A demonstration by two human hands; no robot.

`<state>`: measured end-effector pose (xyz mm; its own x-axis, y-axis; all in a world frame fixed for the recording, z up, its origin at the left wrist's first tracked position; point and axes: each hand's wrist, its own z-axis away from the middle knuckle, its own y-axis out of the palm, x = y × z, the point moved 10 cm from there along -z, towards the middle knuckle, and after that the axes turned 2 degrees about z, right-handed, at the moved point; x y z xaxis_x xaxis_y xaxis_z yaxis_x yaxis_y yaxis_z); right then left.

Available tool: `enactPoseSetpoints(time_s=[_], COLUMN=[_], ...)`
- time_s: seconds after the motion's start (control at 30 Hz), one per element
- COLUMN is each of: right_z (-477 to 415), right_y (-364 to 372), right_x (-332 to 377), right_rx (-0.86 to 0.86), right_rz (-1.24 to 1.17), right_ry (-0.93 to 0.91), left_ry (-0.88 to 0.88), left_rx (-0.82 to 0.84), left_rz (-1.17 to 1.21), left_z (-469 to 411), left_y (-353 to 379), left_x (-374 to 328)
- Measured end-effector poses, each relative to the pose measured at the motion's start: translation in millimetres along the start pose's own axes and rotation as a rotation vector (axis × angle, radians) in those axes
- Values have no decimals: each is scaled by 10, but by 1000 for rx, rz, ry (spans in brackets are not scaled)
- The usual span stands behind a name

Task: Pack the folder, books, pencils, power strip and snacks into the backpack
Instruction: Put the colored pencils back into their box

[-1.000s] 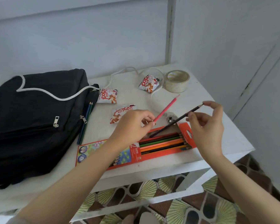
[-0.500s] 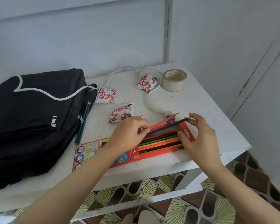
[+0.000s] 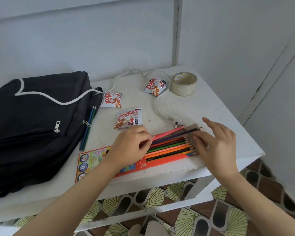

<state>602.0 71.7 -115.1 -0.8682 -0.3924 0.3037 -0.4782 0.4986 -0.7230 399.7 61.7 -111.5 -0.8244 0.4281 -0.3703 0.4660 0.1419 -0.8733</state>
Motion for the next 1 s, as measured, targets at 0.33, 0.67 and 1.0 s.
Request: enactPoseSetpoints(time_s=[0.33, 0.67, 1.0], right_z=[87, 174, -420], right_y=[-6, 321, 226], right_x=[103, 202, 799], right_rx=[12, 424, 277], right_rz=[60, 106, -161], right_ry=[-64, -147, -171], left_ry=[41, 11, -145], left_rx=[15, 37, -272], left_rz=[-11, -76, -513], left_z=[178, 314, 454], left_y=[31, 73, -710], left_x=[2, -10, 338])
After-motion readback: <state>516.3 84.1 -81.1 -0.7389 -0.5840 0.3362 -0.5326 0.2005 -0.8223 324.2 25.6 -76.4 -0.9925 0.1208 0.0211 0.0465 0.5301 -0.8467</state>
